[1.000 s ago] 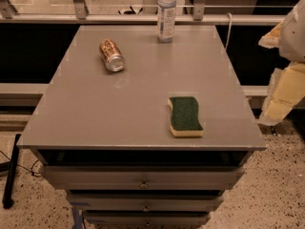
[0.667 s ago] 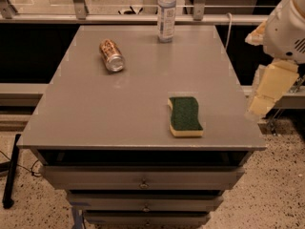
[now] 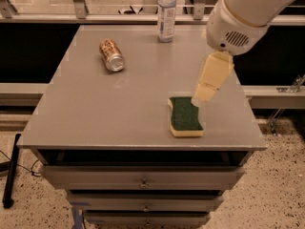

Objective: Place orange can upright

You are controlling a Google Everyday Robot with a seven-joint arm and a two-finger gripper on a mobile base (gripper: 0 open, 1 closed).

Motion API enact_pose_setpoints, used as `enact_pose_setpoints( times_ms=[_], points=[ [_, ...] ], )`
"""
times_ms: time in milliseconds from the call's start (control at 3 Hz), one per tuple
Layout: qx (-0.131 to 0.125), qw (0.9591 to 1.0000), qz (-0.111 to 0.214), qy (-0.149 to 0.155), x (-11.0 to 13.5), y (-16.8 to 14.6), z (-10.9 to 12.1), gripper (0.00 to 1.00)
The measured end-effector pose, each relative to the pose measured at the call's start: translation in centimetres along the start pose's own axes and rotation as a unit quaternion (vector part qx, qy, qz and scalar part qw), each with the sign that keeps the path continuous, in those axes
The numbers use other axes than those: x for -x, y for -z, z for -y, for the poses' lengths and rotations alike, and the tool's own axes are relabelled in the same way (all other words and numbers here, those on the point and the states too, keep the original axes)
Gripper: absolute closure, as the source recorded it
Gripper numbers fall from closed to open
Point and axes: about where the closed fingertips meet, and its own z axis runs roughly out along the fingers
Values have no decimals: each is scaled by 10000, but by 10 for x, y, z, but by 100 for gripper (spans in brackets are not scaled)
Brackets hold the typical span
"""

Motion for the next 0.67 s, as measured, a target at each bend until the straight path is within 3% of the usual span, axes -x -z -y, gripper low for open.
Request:
enact_pose_setpoints(
  times_ms=[333,667],
  points=[
    [135,9996,202,-114,52,-24,1,0],
    [127,9996,209,-119,53,-24,1,0]
  ],
)
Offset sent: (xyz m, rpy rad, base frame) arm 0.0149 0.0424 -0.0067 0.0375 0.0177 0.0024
